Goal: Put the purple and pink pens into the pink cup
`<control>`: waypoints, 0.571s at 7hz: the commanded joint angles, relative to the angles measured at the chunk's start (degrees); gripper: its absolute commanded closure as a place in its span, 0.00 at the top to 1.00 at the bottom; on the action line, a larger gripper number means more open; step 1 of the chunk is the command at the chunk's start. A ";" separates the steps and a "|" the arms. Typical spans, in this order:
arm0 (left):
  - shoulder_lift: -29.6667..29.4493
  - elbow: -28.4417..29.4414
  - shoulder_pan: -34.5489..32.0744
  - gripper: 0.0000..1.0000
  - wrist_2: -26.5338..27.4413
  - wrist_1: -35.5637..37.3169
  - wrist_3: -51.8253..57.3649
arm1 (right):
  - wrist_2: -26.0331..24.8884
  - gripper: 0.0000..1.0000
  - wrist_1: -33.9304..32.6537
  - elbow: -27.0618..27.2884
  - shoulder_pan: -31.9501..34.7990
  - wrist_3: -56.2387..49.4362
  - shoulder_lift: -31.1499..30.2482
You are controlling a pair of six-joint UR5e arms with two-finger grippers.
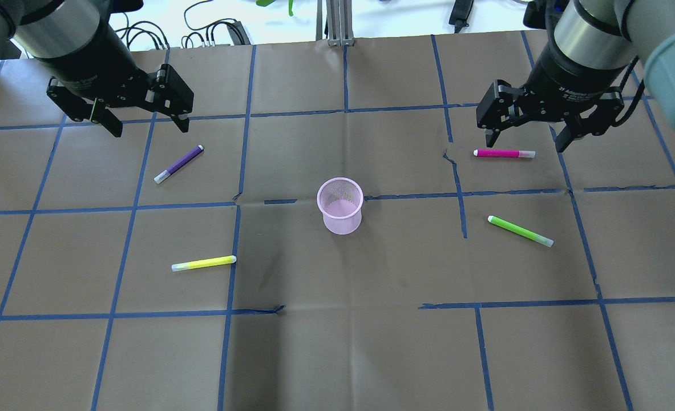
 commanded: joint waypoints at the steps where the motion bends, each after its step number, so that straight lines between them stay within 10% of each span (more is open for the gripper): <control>1: -0.11 0.00 0.00 0.98 -0.11 -0.01 0.07 | 0.16 1.00 -0.61 -0.52 0.09 -0.18 0.28; 4: -0.20 0.00 0.00 0.98 -0.02 0.25 0.07 | 0.08 1.00 -0.61 -1.49 0.00 -0.27 2.57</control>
